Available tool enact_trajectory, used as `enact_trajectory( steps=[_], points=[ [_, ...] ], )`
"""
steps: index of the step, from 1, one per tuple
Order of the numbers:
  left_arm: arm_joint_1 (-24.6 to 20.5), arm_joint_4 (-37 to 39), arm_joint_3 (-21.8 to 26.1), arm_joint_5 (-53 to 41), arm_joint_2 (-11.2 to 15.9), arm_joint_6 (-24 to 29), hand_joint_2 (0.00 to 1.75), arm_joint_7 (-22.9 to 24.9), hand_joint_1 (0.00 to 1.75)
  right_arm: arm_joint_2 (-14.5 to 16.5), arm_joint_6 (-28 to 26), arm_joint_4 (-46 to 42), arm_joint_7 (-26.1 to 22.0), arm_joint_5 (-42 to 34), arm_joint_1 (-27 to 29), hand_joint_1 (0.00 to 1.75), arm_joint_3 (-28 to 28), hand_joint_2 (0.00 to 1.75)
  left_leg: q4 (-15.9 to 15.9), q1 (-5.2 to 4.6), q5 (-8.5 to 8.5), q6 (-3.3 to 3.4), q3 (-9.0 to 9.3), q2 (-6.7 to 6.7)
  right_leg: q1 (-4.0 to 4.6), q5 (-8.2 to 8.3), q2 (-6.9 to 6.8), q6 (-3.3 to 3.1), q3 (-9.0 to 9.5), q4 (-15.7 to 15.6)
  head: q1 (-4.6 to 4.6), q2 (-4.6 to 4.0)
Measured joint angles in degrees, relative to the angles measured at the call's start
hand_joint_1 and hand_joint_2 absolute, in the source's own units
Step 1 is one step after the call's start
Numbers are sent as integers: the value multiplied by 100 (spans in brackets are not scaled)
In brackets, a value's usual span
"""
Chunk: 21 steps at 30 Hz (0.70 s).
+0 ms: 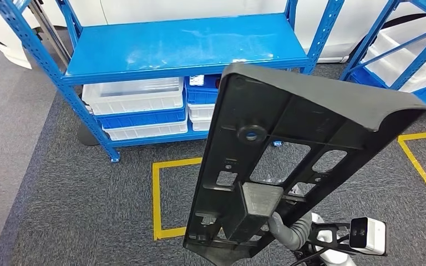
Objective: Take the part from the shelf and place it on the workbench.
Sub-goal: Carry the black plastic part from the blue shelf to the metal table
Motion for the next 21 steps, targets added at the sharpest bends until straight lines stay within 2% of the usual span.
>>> enact_trajectory(
  steps=[1, 3, 4, 5, 7, 8, 9, 10, 11, 12, 14, 15, 16, 18, 19, 20, 21],
  points=[
    [4, 0, 0, 0, -1, 0, 175, -1, 0, 3, 1, -8, 0, 1, 6, 175, 1, 175, -72, -17, -13, 35, 30, -6, 1, 40, -1, 36, -11, -8, 0, 0],
    [14, 0, 1, 1, -8, 1, 175, -2, 0, 8, 1, -16, 0, 2, 19, 175, 0, 175, -92, -4, 59, 122, -30, 5, -4, 58, 7, 108, -39, -6, 1, 0],
    [13, -1, 1, 1, -14, 2, 175, -2, 0, 9, 1, -19, 0, 2, 25, 175, -1, 175, -101, 6, 107, 176, -67, 18, -7, -44, 18, 133, -81, 77, 1, 0],
    [9, -1, 1, 1, -21, 2, 175, -2, 0, 9, 0, -21, 0, 2, 30, 175, -2, 175, -113, 16, 159, 226, -113, 32, -9, -241, 30, 153, -158, 277, 1, 0],
    [3, -1, 1, 2, -31, 2, 175, -2, 0, 10, -1, -23, -1, 2, 40, 175, -2, 175, -94, -1, 245, 285, -231, 48, -19, -774, 45, 176, -400, 1010, 1, 0],
    [5, -1, 1, 2, -32, 2, 175, -2, 0, 11, -1, -23, -1, 2, 47, 175, -2, 175, -77, -13, 283, 292, -299, 51, -20, -955, 47, 187, -505, 1391, 1, 0],
    [6, -1, 1, 2, -32, 2, 175, -2, 0, 13, -1, -23, -1, 2, 53, 175, -2, 175, -52, -23, 317, 293, -369, 54, -20, -1018, 47, 191, -542, 1634, 1, 0],
    [7, -1, 1, 2, -33, 2, 175, -2, 0, 14, 3, -23, -1, 3, 57, 175, -3, 175, -21, -32, 343, 291, -437, 55, -20, -961, 47, 186, -472, 1663, 1, 0],
    [7, -1, 1, 2, -33, 2, 175, -2, 0, 15, 28, -24, -1, 14, 66, 175, -6, 175, 14, -40, 362, 286, -498, 54, -18, -818, 47, 169, -284, 1454, 1, 0],
    [7, -1, 1, 3, -37, 1, 175, -3, 0, 20, 75, -28, -1, 37, 85, 175, -16, 175, 53, -47, 375, 280, -549, 51, -10, -669, 49, 136, -7, 1063, 1, 0],
    [9, -1, 1, 18, -53, 1, 175, -9, 0, 50, 247, -60, 0, 119, 174, 175, -58, 175, 113, -66, 406, 245, -627, 46, 19, -565, 50, 68, 491, 292, 1, 0],
    [11, -1, 1, 31, -62, 2, 175, -13, 0, 79, 359, -86, 0, 166, 246, 175, -94, 175, 127, -67, 430, 220, -647, 44, 37, -572, 50, 44, 608, 83, 1, 0],
    [13, -1, 3, 47, -70, 3, 175, -16, 0, 111, 472, -112, 0, 207, 325, 175, -132, 175, 127, -65, 460, 187, -663, 43, 53, -590, 50, 30, 633, 14, 1, 0],
    [23, -1, 21, 90, -78, 19, 175, -19, 0, 229, 770, -139, 0, 304, 469, 175, -246, 175, 121, -63, 498, 123, -683, 35, 40, -500, 34, -23, 588, -37, 1, 0],
    [28, -1, 34, 107, -86, 28, 175, -19, 0, 308, 902, -138, 0, 353, 514, 175, -307, 175, 171, -65, 422, 93, -722, 31, 21, -444, 24, -68, 552, -68, 1, 0],
    [32, -1, 51, 120, -93, 38, 175, -18, 0, 401, 1016, -131, 0, 404, 539, 175, -366, 175, 319, -61, 255, 64, -785, 26, -1, -379, 14, -109, 501, -99, 0, 0],
    [32, -2, 66, 120, -99, 44, 175, -17, 0, 486, 1065, -121, -1, 440, 549, 175, -407, 175, 572, -45, 6, 37, -875, 25, -14, -318, 5, -138, 443, -115, 0, 0]
  ],
)
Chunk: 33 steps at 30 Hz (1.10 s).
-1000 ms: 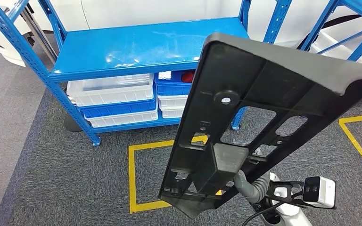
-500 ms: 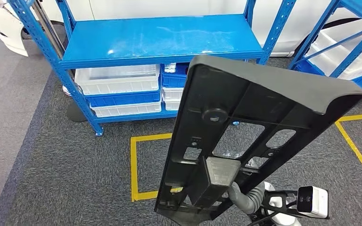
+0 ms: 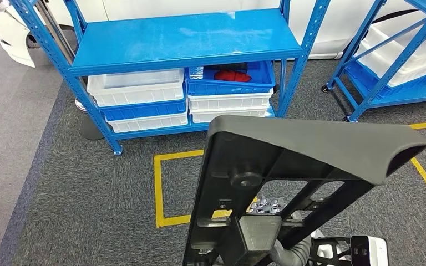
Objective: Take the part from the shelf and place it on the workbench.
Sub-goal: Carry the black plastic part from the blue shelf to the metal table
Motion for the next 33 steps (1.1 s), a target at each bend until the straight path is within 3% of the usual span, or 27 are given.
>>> enact_trajectory(
  steps=[2, 3, 4, 5, 7, 9, 11, 13, 14, 17, 18, 19, 20, 21, 22, 23, 25, 27, 29, 32, 33],
  points=[
    [-2, -1, 22, -22, -7, -1, 175, 7, 0, 131, -36, 33, 0, 49, -9, 175, -48, 175, 743, 30, -491, -61, -196, 0, -1, 108, -2, -13, -144, 6, 0, 0],
    [-4, -1, 29, -43, -6, -8, 175, 10, 0, 178, -93, 54, 0, 59, -20, 175, -59, 175, 1035, 45, -578, -87, -238, 1, -2, 160, -7, -5, -217, 16, 1, 0],
    [-5, -1, 33, -66, -4, -18, 175, 14, 0, 216, -157, 75, 0, 63, -34, 175, -68, 175, 1171, 61, -530, -110, -203, 1, -6, 212, -12, 8, -295, 31, 1, 0],
    [-5, -1, 36, -92, -2, -30, 175, 15, 0, 244, -218, 93, 0, 64, -48, 175, -73, 175, 1091, 78, -369, -129, -71, 1, -13, 259, -15, 26, -370, 50, 1, 0],
    [-18, -1, 36, -125, 4, -51, 175, 15, 0, 291, -319, 114, 0, 64, -69, 175, -79, 175, 386, 115, -81, -156, 452, -2, -24, 344, -16, 77, -509, 104, -1, 0],
    [-40, -1, 36, -137, 7, -59, 175, 16, 0, 332, -377, 117, 1, 76, -87, 175, -81, 175, -397, 108, -111, -117, 938, -24, -17, 428, -15, 148, -596, 156, 0, 0],
    [-50, -1, 37, -139, 5, -59, 175, 19, 0, 365, -408, 117, 1, 101, -102, 175, -81, 175, -652, 75, -172, -25, 1045, -41, -5, 529, -16, 225, -624, 158, 0, 0],
    [-52, -1, 40, -137, -2, -60, 175, 23, 0, 379, -451, 124, 0, 129, -106, 175, -81, 175, -635, 83, -80, 82, 944, -17, -19, 516, -5, 294, -677, 188, 0, 0],
    [-54, -1, 43, -134, -6, -61, 175, 24, 0, 382, -473, 131, 1, 145, -108, 175, -81, 175, -638, 87, -17, 139, 881, -1, -28, 356, 4, 320, -735, 304, 1, 0],
    [-64, -1, 48, -132, -15, -68, 175, 24, 0, 383, -562, 156, 2, 171, -114, 175, -76, 175, -627, 57, 189, 233, 638, 26, -40, -497, 26, 358, -1005, 1295, 1, 0],
    [-65, -1, 50, -130, -16, -69, 175, 24, 0, 384, -615, 163, 2, 166, -118, 175, -67, 175, -613, 40, 252, 241, 548, 29, -39, -637, 28, 360, -1059, 1651, 1, 0],
    [-65, -1, 53, -128, -17, -69, 175, 23, 0, 385, -675, 169, 2, 155, -125, 175, -51, 175, -594, 23, 309, 243, 456, 32, -37, -625, 30, 350, -1041, 1854, 1, 0],
    [-65, -1, 56, -126, -19, -70, 175, 23, 0, 389, -732, 174, 2, 139, -136, 175, -32, 175, -568, 4, 361, 243, 361, 33, -29, -501, 31, 327, -927, 1860, 1, 0],
    [-65, -1, 59, -126, -21, -70, 175, 22, 0, 396, -782, 175, 7, 120, -154, 175, -9, 175, -542, -12, 410, 240, 272, 33, -14, -340, 33, 287, -706, 1647, 1, 0],
    [-67, -1, 61, -126, -26, -71, 175, 22, 0, 408, -827, 171, 17, 101, -177, 175, 16, 175, -517, -24, 458, 235, 198, 32, 11, -243, 36, 226, -393, 1264, 1, 0],
    [-70, -1, 61, -127, -33, -73, 175, 21, 0, 426, -861, 162, 30, 86, -204, 175, 42, 175, -497, -40, 501, 221, 140, 29, 39, -247, 36, 163, -54, 792, 1, 0],
    [-75, -1, 63, -128, -46, -75, 175, 19, 0, 460, -910, 136, 52, 63, -256, 175, 86, 175, -492, -37, 596, 170, 87, 28, 89, -372, 34, 85, 377, 131, 1, 0],
    [-73, -2, 65, -129, -41, -74, 175, 18, 0, 476, -949, 112, 66, 46, -281, 175, 105, 175, -515, -23, 691, 98, 59, 30, 100, -342, 27, 50, 399, -32, 1, 0],
    [-66, -3, 67, -133, -33, -75, 175, 19, 0, 485, -980, 98, 82, 35, -289, 175, 111, 175, -411, -18, 541, 37, -25, 20, 71, -198, 5, -25, 293, -84, 1, 0],
    [-63, -3, 68, -134, -28, -75, 175, 21, 0, 504, -988, 92, 92, 23, -290, 175, 115, 175, 432, 24, -267, -50, -252, 11, 54, 17, -12, -82, 52, -94, 0, 0],
    [-66, -3, 68, -134, -26, -75, 175, 21, 0, 507, -993, 92, 97, 20, -286, 175, 115, 175, 784, 38, -431, -78, -305, 11, 54, 81, -14, -75, -39, -79, 1, 0]
  ],
)
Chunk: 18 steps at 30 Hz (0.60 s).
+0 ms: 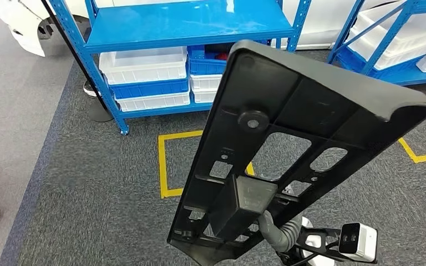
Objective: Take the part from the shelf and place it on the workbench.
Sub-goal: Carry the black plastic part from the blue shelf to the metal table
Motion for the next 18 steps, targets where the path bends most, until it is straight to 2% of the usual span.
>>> enact_trajectory(
  steps=[1, 2, 3, 4, 5, 6, 7, 8, 10, 11, 12, 13, 14, 15, 16, 17, 18],
  points=[
    [-3, 0, 0, -1, 2, 1, 175, -1, 0, 1, -14, 1, 7, -3, 5, 175, 0, 175, 242, 13, -15, -24, 5, 0, -2, 60, -4, 10, -96, 22, 0, 0],
    [-5, 0, 0, -1, 2, 1, 175, -1, 0, 1, -39, 1, 13, -11, 11, 175, 0, 175, 317, 26, 96, -44, 85, 1, -7, 115, -7, 24, -197, 53, 0, 0],
    [-5, 0, 0, -2, 3, 0, 175, -1, 0, 1, -68, 1, 19, -22, 19, 175, -1, 175, 180, 40, 278, -58, 264, 1, -14, 165, -9, 41, -299, 92, -1, 0],
    [-8, 0, 0, -3, 3, -1, 175, -1, 0, 1, -93, 1, 23, -37, 27, 175, -3, 175, -146, 56, 420, -67, 537, 0, -18, 209, -9, 63, -394, 141, -1, 0],
    [-16, 0, 0, -7, 3, -3, 175, -1, 0, 1, -110, 0, 26, -50, 35, 175, -7, 175, -589, 59, 440, -65, 859, -4, -15, 248, -6, 91, -477, 193, -2, 0],
    [-26, 0, 0, -10, 4, -7, 175, -1, 0, 1, -120, -1, 31, -60, 43, 175, -10, 175, -979, 54, 392, -36, 1128, -13, -11, 285, -4, 123, -533, 233, -2, 0],
    [-34, 0, -1, -15, 4, -17, 175, -2, 0, 1, -130, -1, 41, -65, 51, 175, -14, 175, -1262, 44, 308, 0, 1298, -23, -6, 325, -5, 156, -563, 258, -2, 0],
    [-39, 0, -1, -18, 5, -29, 175, -2, 0, 1, -148, -1, 55, -66, 59, 175, -16, 175, -1399, 25, 248, 47, 1361, -31, -5, 368, -6, 190, -577, 264, -2, 0],
    [-36, 0, -1, -20, 3, -50, 175, 5, 0, -2, -189, 4, 94, -54, 90, 175, -22, 175, -1423, 28, 326, 150, 1281, -19, -15, 427, -1, 258, -602, 261, -1, 0],
    [-36, 0, -1, -20, -1, -51, 175, 15, 0, -3, -208, 9, 108, -44, 111, 175, -27, 175, -1428, 35, 391, 204, 1225, -4, -23, 329, 13, 288, -644, 326, -1, 0],
    [-36, 0, 0, -19, -4, -52, 175, 24, 0, -5, -221, 15, 119, -29, 131, 175, -32, 175, -1440, 46, 465, 250, 1157, 13, -30, 126, 29, 317, -711, 485, -1, 0],
    [-40, 0, 0, -17, -7, -51, 175, 30, 0, -8, -236, 22, 123, -17, 145, 175, -37, 175, -1441, 46, 537, 282, 1082, 30, -43, -171, 44, 340, -797, 754, -1, 0],
    [-40, 0, 0, -12, -7, -51, 175, 35, 0, -10, -255, 31, 124, -8, 151, 175, -38, 175, -1435, 39, 608, 300, 993, 32, -48, -477, 49, 362, -889, 1119, 0, 0],
    [-40, 0, 1, -4, -7, -50, 175, 36, 0, -12, -272, 43, 123, -1, 153, 175, -39, 175, -1424, 33, 674, 302, 906, 35, -54, -682, 52, 381, -960, 1487, 0, 0],
    [-40, 0, 2, 5, -7, -48, 175, 36, 0, -15, -289, 54, 123, 2, 157, 175, -39, 175, -1406, 28, 736, 299, 813, 37, -58, -754, 52, 392, -978, 1764, 0, 0],
    [-39, 0, 3, 15, -8, -47, 175, 36, 0, -18, -304, 64, 123, 4, 160, 175, -39, 175, -1381, 26, 791, 291, 715, 38, -61, -694, 52, 394, -914, 1874, 0, 0],
    [-39, 0, 4, 22, -9, -45, 175, 36, 0, -20, -311, 72, 123, 6, 162, 175, -39, 175, -1350, 26, 837, 279, 623, 38, -62, -546, 52, 387, -745, 1759, 0, 0]
  ],
)
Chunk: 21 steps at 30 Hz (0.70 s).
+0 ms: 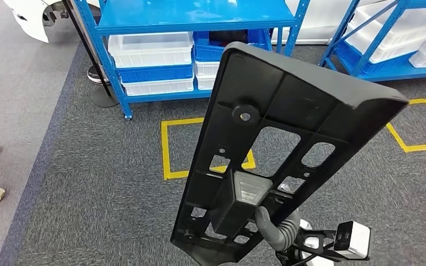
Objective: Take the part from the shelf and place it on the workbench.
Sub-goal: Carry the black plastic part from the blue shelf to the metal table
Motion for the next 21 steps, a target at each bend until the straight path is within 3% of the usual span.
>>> enact_trajectory(
  steps=[1, 3, 4, 5, 7, 8, 10, 12, 13, 14, 15, 17, 19, 21],
  points=[
    [0, 0, 1, 6, -3, 1, 175, 0, 0, -2, -4, 4, 1, 3, 0, 175, 0, 175, 34, 0, 42, -16, -84, -2, 1, 144, 1, -19, 272, -312, 0, 0],
    [0, 0, 1, 13, -13, 2, 175, -1, 0, -3, -5, 6, 1, 10, -8, 175, 1, 175, 92, -14, 116, -63, -205, -12, 22, 171, 7, -75, 876, -1153, -1, 0],
    [-1, 0, 1, 14, -18, 3, 175, -3, 0, -4, -5, 7, 1, 13, -9, 175, 1, 175, 105, -19, 155, -94, -233, -16, 39, 118, 11, -106, 1061, -1452, -1, 0],
    [-1, 0, 1, 15, -22, 6, 175, -4, 0, -5, -4, 8, 1, 15, -12, 175, 0, 175, 105, -20, 199, -129, -251, -18, 58, 66, 14, -136, 1134, -1607, -1, 0],
    [5, 0, 1, 16, -24, 14, 175, -8, 0, -8, -4, 11, 1, 18, -13, 175, -2, 175, 91, -11, 280, -199, -279, -19, 59, 139, 6, -211, 1076, -1659, 0, 0],
    [9, 0, 2, 17, -27, 20, 175, -7, 0, -9, -4, 13, 1, 20, -15, 175, -2, 175, 128, -6, 223, -232, -321, -22, 48, 204, -2, -251, 1022, -1672, -1, 0],
    [16, 0, 3, 18, -38, 33, 175, -7, 0, -10, -4, 16, 2, 22, -16, 175, -3, 175, 503, 8, -213, -280, -474, -29, 24, 356, -22, -328, 873, -1703, -1, 0],
    [20, 0, 3, 18, -44, 43, 175, -7, 0, -11, -4, 23, 3, 24, -12, 175, -4, 175, 1226, 17, -770, -316, -649, -31, 44, 489, -29, -366, 697, -1693, -1, 0],
    [19, 0, 3, 18, -44, 46, 175, -7, 0, -11, -4, 28, 3, 24, -10, 175, -4, 175, 1543, 19, -887, -328, -684, -31, 55, 552, -32, -369, 606, -1682, -1, 0],
    [17, 0, 4, 18, -44, 48, 175, -7, 0, -13, -4, 34, 3, 25, -9, 175, -4, 175, 1713, 19, -864, -333, -650, -31, 63, 612, -35, -367, 515, -1666, -1, 0],
    [17, 0, 4, 19, -44, 48, 175, -7, 0, -13, -4, 38, 3, 25, -9, 175, -4, 175, 1686, 19, -732, -330, -522, -31, 69, 669, -36, -361, 423, -1645, -1, 0],
    [11, 0, 5, 24, -43, 51, 175, -9, 0, -14, -4, 40, 4, 25, -8, 175, -4, 175, 1047, 14, -467, -288, 34, -33, 77, 771, -36, -337, 265, -1594, -2, 0],
    [-8, 0, 7, 43, -41, 59, 175, -26, 0, -13, -11, 40, 7, 25, -12, 175, -2, 175, 202, -14, -511, -219, 618, -35, 90, 864, -41, -289, 177, -1552, -1, 0],
    [-20, 0, 17, 72, -42, 65, 175, -51, 0, -12, -41, 40, 10, 25, -14, 175, 3, 175, -139, -51, -601, -149, 790, -36, 86, 962, -54, -223, 153, -1552, -1, 0]
  ],
)
